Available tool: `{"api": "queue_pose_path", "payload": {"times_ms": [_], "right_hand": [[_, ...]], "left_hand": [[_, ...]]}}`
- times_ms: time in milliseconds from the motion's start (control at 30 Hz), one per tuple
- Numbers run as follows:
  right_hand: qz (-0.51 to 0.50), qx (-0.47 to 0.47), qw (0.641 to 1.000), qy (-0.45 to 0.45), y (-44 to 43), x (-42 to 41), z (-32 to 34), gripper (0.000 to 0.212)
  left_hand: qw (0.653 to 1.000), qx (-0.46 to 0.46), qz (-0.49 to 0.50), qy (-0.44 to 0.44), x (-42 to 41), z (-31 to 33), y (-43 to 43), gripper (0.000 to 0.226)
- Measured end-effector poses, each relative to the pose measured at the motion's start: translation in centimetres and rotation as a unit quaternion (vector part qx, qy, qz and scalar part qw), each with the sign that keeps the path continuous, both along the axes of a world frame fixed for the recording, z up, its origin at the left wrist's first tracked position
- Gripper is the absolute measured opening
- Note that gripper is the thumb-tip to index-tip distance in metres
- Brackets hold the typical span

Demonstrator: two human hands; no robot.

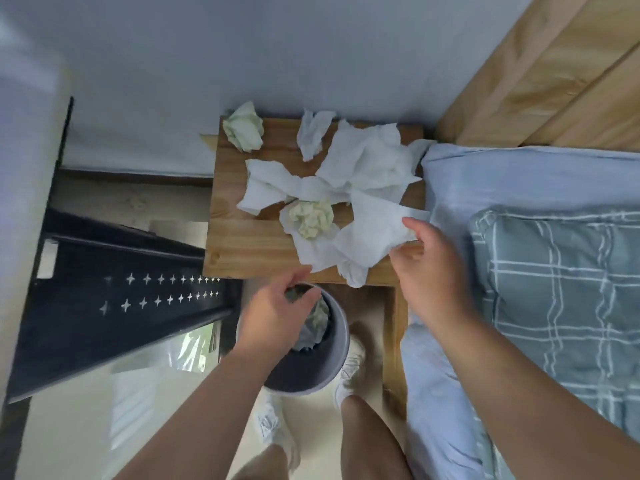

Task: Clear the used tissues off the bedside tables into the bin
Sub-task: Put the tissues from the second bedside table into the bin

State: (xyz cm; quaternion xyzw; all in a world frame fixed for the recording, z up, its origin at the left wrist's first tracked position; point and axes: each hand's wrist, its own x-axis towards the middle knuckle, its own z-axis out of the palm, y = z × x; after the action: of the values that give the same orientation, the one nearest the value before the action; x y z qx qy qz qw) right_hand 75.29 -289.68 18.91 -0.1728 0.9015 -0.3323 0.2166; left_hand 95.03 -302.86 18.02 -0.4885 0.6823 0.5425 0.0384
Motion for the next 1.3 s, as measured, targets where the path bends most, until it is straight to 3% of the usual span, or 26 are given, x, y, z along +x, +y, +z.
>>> {"api": "queue_pose_path", "payload": {"times_ms": [133, 267, 333, 467, 633, 800, 933, 1100, 1300], "right_hand": [[0.139, 0.099, 0.983, 0.068, -1.1, -0.9, -2.3, 0.090], [0.102, 0.110, 0.987, 0.049, -2.2, -1.8, -4.6, 0.103], [0.037, 0.092, 0.995, 0.024, -2.7, -2.4, -5.4, 0.086], [-0.019, 0.084, 0.994, 0.063, -2.7, -2.8, -6.0, 0.016], [-0.071, -0.001, 0.997, 0.041, -2.8, -3.1, -5.0, 0.046], [-0.115, -0.076, 0.990, 0.036, -3.2, -3.0, -2.2, 0.045], [-0.126, -0.107, 0.985, 0.042, -2.8, -3.2, 1.0, 0.045], [-0.143, -0.144, 0.979, 0.021, -1.7, -2.0, 4.2, 0.038], [-0.115, -0.115, 0.986, -0.046, 0.6, 2.8, 4.1, 0.035]], "left_hand": [[0.986, -0.129, -0.107, -0.007, -3.1, -2.7, -0.2, 0.035], [0.959, -0.222, -0.176, -0.009, -5.0, -5.2, -0.4, 0.040], [0.948, -0.246, -0.202, -0.031, -5.2, -6.2, -0.5, 0.047], [0.935, -0.266, -0.232, -0.030, -5.5, -7.4, -1.8, 0.053], [0.972, -0.191, -0.133, -0.033, -6.5, -7.7, -3.4, 0.032], [0.991, -0.116, -0.034, 0.056, -6.6, -5.0, -3.7, 0.024], [0.993, -0.063, 0.021, 0.099, -6.7, -1.5, -3.5, 0.020], [0.984, -0.070, 0.080, 0.140, -4.5, 3.2, -2.9, 0.028], [0.964, 0.012, 0.242, 0.105, 1.8, 3.0, -1.5, 0.020]]}}
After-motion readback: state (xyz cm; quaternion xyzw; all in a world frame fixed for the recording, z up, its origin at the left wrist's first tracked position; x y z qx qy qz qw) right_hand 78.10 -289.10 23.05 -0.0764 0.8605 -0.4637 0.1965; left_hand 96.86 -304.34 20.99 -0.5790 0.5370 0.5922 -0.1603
